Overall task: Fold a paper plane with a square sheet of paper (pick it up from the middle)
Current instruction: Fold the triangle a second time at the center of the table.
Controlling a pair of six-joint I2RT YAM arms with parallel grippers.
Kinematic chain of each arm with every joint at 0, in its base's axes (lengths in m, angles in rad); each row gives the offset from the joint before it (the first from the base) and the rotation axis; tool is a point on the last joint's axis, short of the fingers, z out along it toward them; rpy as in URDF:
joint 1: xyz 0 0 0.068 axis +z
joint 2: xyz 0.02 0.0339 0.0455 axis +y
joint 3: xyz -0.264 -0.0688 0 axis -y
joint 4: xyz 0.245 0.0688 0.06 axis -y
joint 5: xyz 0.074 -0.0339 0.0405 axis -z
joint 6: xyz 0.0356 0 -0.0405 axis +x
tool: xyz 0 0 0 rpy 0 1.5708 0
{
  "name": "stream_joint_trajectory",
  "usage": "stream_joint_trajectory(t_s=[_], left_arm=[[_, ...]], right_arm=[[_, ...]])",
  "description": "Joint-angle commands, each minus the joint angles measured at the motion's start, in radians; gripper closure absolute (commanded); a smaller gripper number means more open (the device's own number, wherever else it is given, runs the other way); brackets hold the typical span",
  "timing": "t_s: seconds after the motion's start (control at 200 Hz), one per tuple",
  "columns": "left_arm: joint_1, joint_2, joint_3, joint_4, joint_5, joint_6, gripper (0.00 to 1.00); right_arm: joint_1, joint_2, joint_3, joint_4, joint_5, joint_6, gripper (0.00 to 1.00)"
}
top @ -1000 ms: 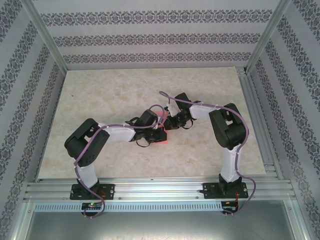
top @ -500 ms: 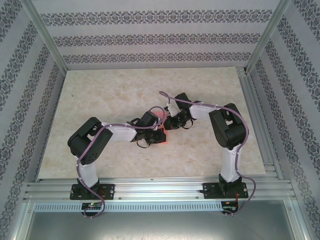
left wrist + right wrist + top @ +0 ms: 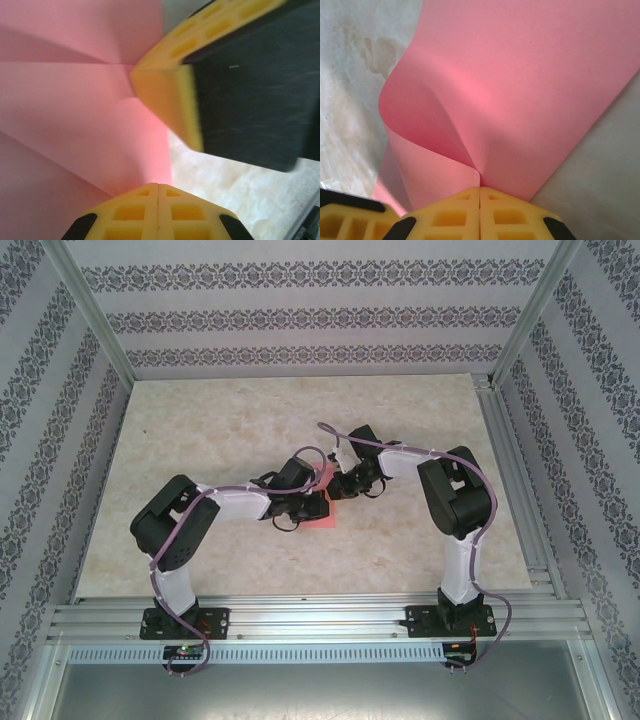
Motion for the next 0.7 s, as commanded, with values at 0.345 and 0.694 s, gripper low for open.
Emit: stream_joint_trajectory(t_s=[0.345, 0.694], left_arm=[[0.015, -0.044, 0.020, -0.035, -0.029, 0.010, 0.92], [0.048, -0.017, 0.037, -0.010, -0.007, 0.012, 0.91]], right_arm=[[0.018, 0.050, -0.008, -0.015, 0.103, -0.022, 0.93], [0.019, 0.050, -0.010, -0.017, 0.102, -0.023, 0.93]])
